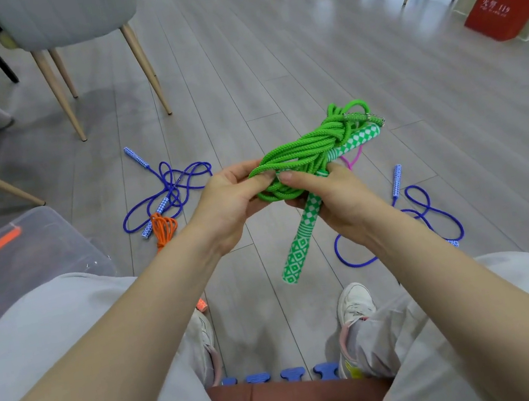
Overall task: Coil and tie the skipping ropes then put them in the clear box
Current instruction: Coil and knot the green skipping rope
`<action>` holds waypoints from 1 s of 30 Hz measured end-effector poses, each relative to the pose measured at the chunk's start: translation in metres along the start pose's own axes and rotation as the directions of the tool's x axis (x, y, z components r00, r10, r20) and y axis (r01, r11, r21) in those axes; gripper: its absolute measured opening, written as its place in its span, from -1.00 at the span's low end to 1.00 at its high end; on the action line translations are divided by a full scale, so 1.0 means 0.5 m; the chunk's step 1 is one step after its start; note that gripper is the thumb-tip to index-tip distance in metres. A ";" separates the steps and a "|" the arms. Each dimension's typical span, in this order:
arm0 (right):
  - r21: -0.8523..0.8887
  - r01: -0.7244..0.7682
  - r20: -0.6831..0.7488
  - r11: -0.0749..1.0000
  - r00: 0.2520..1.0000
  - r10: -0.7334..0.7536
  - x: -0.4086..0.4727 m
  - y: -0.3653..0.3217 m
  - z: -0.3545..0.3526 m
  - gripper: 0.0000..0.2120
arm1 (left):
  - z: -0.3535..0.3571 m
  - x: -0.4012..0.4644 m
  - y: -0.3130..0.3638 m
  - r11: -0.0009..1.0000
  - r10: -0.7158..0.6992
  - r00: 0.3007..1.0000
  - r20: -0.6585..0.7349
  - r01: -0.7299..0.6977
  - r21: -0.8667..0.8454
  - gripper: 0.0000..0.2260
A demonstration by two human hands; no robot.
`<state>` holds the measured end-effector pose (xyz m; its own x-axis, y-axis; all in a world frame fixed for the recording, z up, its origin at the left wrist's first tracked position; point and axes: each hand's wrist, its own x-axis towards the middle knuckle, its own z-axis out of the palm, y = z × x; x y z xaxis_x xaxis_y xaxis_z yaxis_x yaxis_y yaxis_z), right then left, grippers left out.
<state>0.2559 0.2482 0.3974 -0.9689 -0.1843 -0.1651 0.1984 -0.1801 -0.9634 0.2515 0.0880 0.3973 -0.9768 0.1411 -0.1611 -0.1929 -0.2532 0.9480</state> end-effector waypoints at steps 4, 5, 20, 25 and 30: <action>-0.014 -0.071 0.026 0.997 0.997 0.071 0.005 -0.008 -0.007 -0.80 | 0.001 0.000 -0.006 1.000 -0.029 1.000 0.006 0.029 -0.004 -0.78; -0.029 -0.093 0.040 0.995 0.995 0.095 0.005 -0.011 -0.010 -0.81 | 0.001 -0.001 -0.007 0.999 -0.034 0.999 0.011 0.034 -0.004 -0.79; -0.044 -0.251 0.041 0.967 0.967 0.253 0.002 -0.007 -0.016 -0.73 | 0.002 -0.004 -0.024 0.993 -0.092 0.995 -0.036 0.094 0.068 -0.86; -0.035 -0.240 -0.007 0.970 0.971 0.240 0.009 -0.001 -0.013 -0.72 | 0.001 -0.003 -0.024 0.983 -0.169 0.985 -0.026 0.170 0.070 -0.85; -0.082 -0.232 0.051 0.969 0.970 0.237 0.012 0.003 -0.020 -0.71 | -0.004 -0.002 -0.025 0.973 -0.171 0.983 -0.068 0.179 0.143 -0.88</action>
<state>0.2489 0.2565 0.3929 -0.8856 -0.2707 -0.3774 0.4050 -0.0526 -0.9128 0.2547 0.0889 0.3852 -0.9334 0.1170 -0.3393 -0.3497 -0.0841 0.9331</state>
